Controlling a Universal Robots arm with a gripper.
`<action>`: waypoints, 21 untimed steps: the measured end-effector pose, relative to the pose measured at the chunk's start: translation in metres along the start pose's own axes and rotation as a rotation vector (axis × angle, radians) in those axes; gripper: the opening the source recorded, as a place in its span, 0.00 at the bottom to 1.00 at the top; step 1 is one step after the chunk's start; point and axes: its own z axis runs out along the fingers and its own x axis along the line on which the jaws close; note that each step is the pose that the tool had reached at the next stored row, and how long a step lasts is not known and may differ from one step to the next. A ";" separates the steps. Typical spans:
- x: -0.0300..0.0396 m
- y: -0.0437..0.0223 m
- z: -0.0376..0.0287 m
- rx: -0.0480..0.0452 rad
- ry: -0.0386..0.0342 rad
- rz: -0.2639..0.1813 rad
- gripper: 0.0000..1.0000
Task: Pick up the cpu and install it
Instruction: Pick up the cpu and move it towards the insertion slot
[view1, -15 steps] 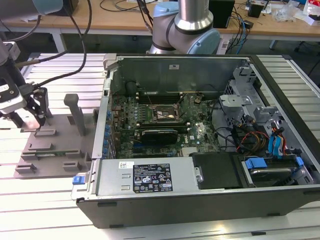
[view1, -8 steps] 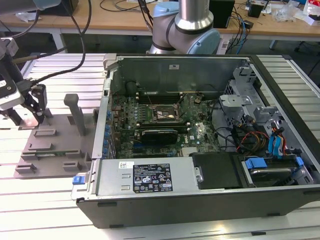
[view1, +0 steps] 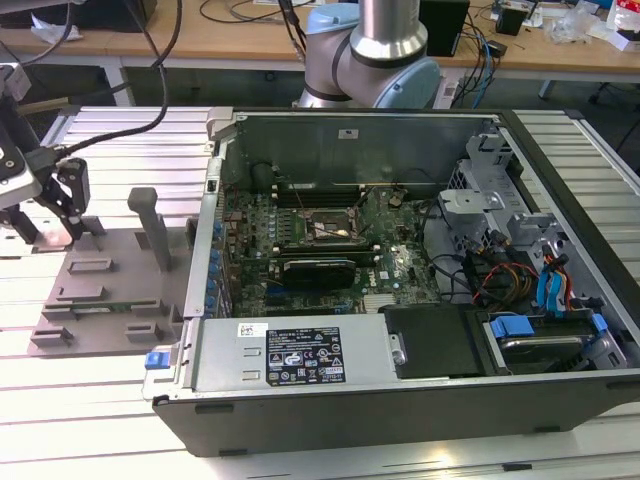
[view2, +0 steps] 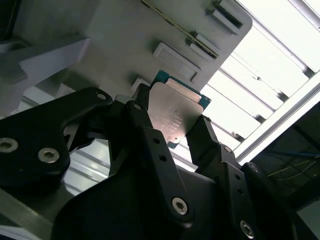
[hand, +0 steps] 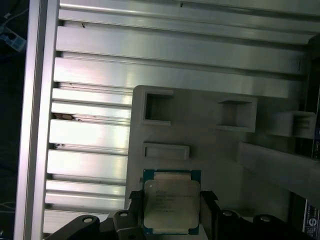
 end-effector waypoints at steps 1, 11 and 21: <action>0.0000 0.0000 -0.0011 -0.0001 0.0000 0.000 0.55; -0.0004 -0.0004 -0.0166 0.0000 0.0000 0.000 0.55; -0.0008 -0.0008 -0.0294 0.0000 0.0000 0.000 0.55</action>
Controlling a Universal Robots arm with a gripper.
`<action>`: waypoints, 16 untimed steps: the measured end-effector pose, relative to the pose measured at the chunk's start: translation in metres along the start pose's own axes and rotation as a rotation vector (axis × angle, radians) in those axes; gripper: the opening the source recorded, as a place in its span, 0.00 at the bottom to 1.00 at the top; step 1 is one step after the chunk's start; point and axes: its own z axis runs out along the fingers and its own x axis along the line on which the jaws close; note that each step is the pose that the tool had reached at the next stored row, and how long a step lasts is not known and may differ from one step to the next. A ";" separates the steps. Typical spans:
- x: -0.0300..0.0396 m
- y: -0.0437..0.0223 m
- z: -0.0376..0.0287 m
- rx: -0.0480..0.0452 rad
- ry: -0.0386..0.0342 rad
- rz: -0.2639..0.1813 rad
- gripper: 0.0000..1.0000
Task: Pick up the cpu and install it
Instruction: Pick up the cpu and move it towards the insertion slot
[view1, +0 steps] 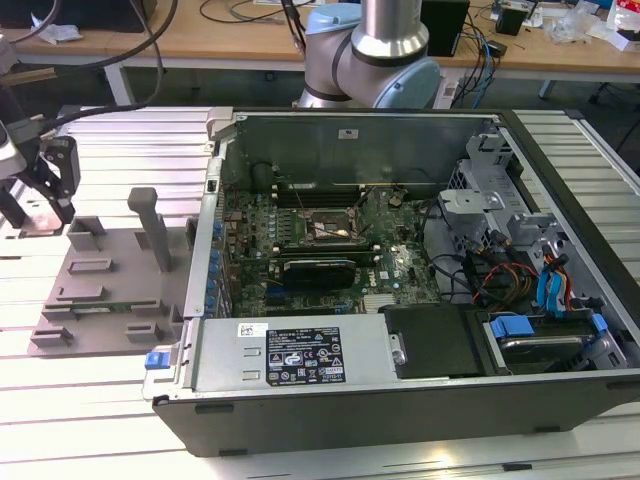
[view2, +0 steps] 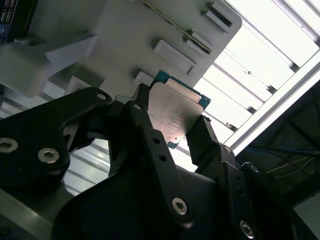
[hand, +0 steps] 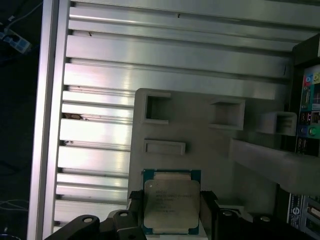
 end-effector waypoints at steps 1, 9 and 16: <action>-0.0001 -0.0001 -0.0021 0.0000 0.0000 0.000 0.55; -0.0003 -0.0003 -0.0107 0.0000 0.0000 0.000 0.55; -0.0005 -0.0005 -0.0182 0.0000 0.0000 0.000 0.55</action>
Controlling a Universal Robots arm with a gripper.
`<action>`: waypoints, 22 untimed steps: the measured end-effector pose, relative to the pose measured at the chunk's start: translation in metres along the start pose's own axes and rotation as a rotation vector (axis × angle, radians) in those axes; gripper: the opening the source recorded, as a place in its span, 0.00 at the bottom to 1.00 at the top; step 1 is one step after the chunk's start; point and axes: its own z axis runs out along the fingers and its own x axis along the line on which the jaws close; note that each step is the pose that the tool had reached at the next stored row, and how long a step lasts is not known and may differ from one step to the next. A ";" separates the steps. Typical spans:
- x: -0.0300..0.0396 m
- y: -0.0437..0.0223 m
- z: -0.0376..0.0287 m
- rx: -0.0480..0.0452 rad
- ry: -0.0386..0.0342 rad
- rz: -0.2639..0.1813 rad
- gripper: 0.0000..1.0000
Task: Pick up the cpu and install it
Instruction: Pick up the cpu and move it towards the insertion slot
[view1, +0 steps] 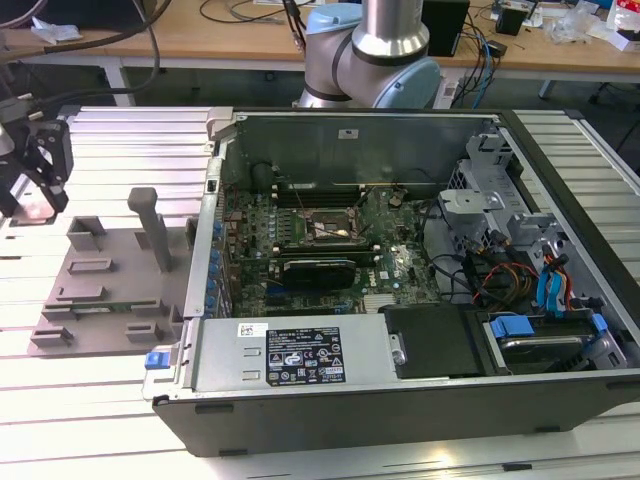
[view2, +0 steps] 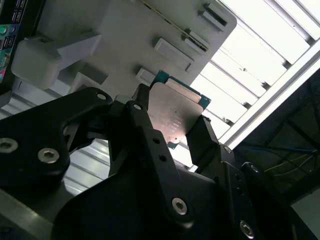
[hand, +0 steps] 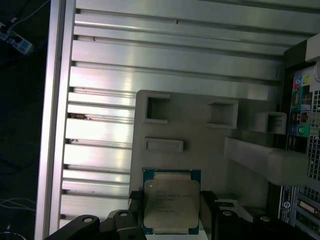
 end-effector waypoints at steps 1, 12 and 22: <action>0.0000 0.0000 -0.0011 -0.0001 -0.0001 0.000 0.55; -0.0002 -0.0002 -0.0089 0.0000 0.0000 0.000 0.55; -0.0006 -0.0006 -0.0207 -0.0001 0.0001 0.000 0.55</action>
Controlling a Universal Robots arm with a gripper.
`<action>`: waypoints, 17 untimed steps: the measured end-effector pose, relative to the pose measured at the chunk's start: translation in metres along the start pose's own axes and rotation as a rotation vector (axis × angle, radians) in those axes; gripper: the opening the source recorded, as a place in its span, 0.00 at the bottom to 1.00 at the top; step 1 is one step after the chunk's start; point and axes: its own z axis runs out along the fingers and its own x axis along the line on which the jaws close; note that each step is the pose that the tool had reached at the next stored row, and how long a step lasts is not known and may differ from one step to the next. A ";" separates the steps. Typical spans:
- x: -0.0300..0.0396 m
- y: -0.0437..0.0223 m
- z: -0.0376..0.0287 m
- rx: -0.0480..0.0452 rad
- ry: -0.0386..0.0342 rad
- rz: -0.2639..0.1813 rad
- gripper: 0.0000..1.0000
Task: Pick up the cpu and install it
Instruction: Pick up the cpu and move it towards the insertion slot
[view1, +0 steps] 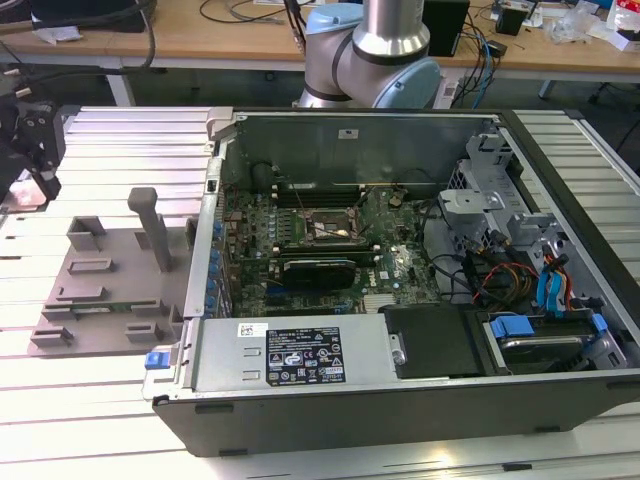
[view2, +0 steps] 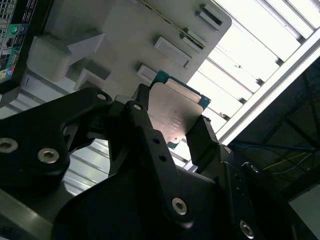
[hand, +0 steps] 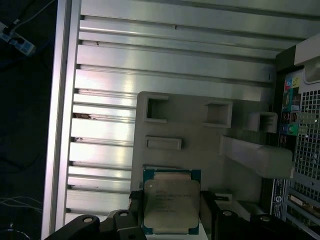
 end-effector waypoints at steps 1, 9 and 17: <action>0.0000 0.0000 -0.0012 -0.0002 -0.0001 0.000 0.55; -0.0008 -0.0007 -0.0277 -0.0007 -0.0002 0.000 0.55; -0.0011 -0.0010 -0.0377 -0.0006 0.0000 0.000 0.55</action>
